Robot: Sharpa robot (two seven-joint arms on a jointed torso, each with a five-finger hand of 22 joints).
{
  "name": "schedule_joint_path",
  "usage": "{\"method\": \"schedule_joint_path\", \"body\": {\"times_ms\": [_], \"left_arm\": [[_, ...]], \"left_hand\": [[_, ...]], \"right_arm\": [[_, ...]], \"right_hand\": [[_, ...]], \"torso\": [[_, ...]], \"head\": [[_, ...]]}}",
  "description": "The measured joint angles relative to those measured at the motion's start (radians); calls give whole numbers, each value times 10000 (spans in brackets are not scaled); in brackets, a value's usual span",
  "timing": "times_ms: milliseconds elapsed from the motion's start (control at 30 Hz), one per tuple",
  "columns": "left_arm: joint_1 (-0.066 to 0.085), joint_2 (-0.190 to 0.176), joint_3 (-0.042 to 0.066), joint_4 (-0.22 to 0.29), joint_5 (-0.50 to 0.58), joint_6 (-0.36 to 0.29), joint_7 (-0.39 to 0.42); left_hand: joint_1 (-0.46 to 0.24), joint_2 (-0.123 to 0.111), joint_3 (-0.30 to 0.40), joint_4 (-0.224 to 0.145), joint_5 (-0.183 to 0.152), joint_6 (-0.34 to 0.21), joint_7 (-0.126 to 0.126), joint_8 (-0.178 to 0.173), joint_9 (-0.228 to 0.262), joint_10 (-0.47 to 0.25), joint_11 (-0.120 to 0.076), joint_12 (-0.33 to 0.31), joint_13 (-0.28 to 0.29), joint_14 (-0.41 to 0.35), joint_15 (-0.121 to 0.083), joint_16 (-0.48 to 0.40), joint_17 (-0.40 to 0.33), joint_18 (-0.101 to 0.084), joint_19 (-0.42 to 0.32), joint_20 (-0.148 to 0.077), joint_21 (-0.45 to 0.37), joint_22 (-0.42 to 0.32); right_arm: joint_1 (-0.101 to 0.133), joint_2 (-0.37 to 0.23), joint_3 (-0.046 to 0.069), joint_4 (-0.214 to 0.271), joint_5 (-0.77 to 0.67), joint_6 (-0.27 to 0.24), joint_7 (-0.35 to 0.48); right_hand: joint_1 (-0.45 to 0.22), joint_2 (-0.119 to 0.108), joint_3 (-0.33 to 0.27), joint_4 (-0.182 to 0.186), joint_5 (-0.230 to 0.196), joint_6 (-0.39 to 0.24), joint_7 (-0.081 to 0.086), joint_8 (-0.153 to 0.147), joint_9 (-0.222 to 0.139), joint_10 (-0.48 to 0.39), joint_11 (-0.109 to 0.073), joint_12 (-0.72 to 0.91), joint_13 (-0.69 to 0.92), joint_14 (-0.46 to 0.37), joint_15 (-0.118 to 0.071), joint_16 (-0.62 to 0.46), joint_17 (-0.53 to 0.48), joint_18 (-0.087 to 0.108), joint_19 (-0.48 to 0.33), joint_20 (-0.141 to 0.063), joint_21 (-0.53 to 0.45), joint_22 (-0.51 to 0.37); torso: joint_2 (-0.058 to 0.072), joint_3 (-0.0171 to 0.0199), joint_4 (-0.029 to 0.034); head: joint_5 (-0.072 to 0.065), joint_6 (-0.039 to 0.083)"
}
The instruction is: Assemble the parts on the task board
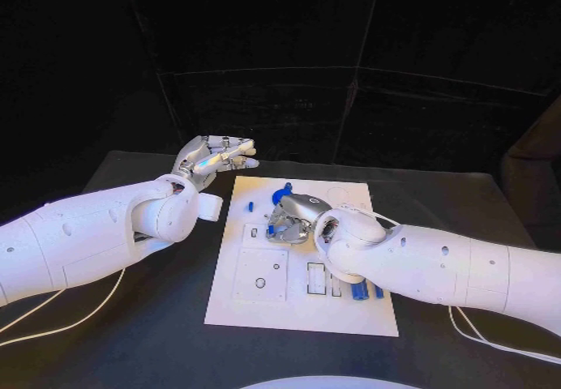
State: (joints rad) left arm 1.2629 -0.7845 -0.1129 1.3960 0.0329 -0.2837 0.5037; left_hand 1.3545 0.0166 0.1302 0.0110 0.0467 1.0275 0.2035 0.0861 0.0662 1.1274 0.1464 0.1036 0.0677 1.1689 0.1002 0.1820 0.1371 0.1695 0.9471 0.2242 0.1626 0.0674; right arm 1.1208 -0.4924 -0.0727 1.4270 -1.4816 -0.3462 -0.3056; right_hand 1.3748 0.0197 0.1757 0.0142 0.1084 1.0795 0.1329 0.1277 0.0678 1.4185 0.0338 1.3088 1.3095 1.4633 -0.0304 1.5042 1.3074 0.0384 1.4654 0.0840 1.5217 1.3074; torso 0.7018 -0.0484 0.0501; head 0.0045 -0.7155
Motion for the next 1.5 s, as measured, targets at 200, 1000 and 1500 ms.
{"method": "schedule_joint_path", "body": {"times_ms": [200, 1000, 1500], "left_arm": [[1, -2, 0, -3, 5, 0, 0], [1, 11, -1, -6, 15, 6, -7], [0, -8, -1, 8, 19, 5, -14]], "left_hand": [[0, 0, 0, 0, 0, 0, 0, 0, 0, 0, 0, 0, 1, 0, 0, 0, -1, -1, 0, 0, 0, 1], [0, 0, 0, 0, 0, -1, 0, 1, 0, 0, 0, 0, 3, -1, 0, 0, -2, 0, -1, 1, 0, 3], [0, 0, 0, 0, 0, -1, 0, 1, 0, -1, 1, 0, -6, -1, 0, 0, -3, -1, -31, 30, 0, 4]], "right_arm": [[-11, -9, 8, -4, -82, 48, -76], [52, -81, 76, -21, -383, 566, -222], [65, -70, 81, -18, -507, 722, -269]], "right_hand": [[-26, -26, -2, 0, -5, 0, -1, -3, 0, -1, 0, 0, 2, 0, 0, 0, 0, 0, 0, 0, 0, 0], [-89, -91, 60, -64, -39, 1, -32, -101, -3, -76, 1, -114, -6, -1, 0, -55, 6, 0, 0, 0, 0, 0], [-398, -638, 39, -104, 273, -324, 30, -380, -27, -246, 171, -365, -69, 25, 25, -94, 4, 0, 0, 0, -38, 0]], "torso": [[0, 12, 0], [10, 21, -23], [8, 19, -12]], "head": [[-1, -1], [3, -54], [9, -22]]}}
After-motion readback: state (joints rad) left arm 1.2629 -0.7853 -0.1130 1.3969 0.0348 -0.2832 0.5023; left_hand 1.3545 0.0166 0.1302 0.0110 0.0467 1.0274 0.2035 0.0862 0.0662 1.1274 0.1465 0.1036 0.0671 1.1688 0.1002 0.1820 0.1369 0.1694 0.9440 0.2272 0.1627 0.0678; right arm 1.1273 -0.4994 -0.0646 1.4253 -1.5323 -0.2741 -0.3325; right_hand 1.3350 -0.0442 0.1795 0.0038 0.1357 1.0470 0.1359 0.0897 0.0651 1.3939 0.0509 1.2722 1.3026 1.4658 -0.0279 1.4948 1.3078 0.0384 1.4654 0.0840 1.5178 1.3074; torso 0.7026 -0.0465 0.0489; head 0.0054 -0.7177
